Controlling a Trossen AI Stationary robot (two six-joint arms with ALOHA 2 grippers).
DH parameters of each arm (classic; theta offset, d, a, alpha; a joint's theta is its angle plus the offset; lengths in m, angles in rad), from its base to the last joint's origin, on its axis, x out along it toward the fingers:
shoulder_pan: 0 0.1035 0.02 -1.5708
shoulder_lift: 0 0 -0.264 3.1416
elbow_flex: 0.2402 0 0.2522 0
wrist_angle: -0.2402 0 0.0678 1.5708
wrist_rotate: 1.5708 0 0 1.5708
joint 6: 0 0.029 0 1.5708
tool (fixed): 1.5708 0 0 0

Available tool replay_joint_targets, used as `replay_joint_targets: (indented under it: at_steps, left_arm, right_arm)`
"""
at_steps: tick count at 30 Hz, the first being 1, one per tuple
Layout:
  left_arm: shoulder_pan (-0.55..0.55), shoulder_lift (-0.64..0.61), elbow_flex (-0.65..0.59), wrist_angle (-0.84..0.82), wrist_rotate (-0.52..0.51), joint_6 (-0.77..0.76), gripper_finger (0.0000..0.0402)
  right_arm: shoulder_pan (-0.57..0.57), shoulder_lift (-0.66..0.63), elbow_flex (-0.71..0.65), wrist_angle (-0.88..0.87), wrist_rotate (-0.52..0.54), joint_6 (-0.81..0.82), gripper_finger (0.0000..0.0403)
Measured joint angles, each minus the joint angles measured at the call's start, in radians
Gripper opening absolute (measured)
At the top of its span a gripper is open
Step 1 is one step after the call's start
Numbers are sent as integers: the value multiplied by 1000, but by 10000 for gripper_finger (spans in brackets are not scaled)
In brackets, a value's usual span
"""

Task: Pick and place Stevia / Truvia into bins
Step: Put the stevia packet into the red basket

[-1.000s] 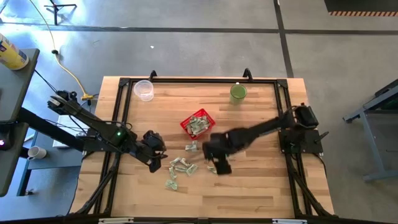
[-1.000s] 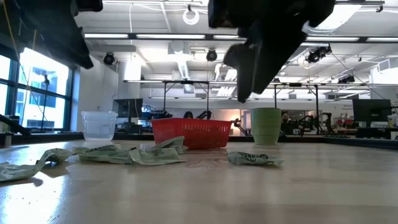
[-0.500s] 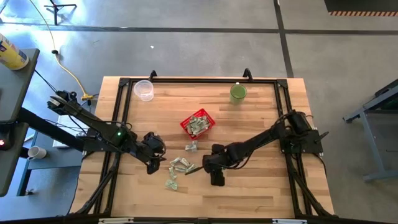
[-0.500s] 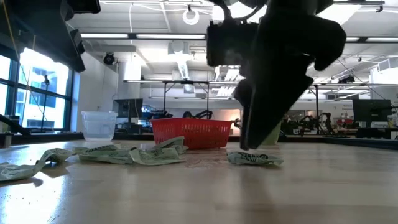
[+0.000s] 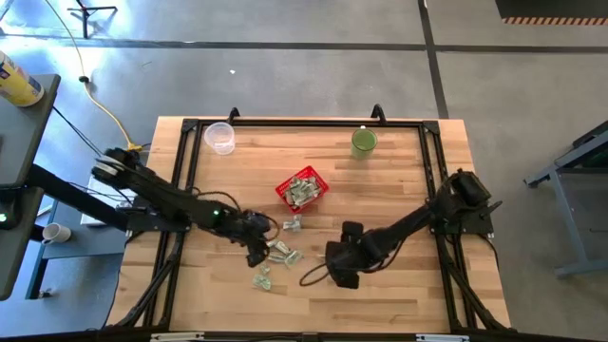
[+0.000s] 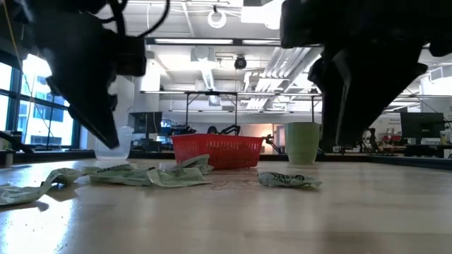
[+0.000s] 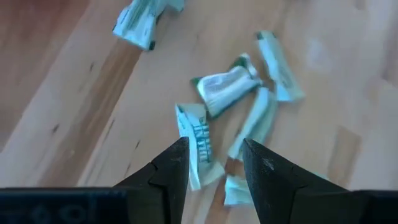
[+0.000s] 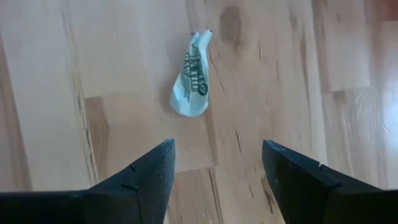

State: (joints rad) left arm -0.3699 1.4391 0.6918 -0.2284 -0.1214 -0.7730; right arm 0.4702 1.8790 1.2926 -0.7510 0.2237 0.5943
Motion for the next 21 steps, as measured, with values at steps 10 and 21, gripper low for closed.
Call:
replay_joint_targets:
  at_steps: [10, 21]
  left_arm:
    - [-3, 291, 246, -272, -78, -84, 216]
    - [61, 329, 335, -445, -89, 50, 23]
  right_arm:
    - [50, -1, 0, -64, 107, 109, 232]
    - [56, -7, 0, -139, 158, 193, 232]
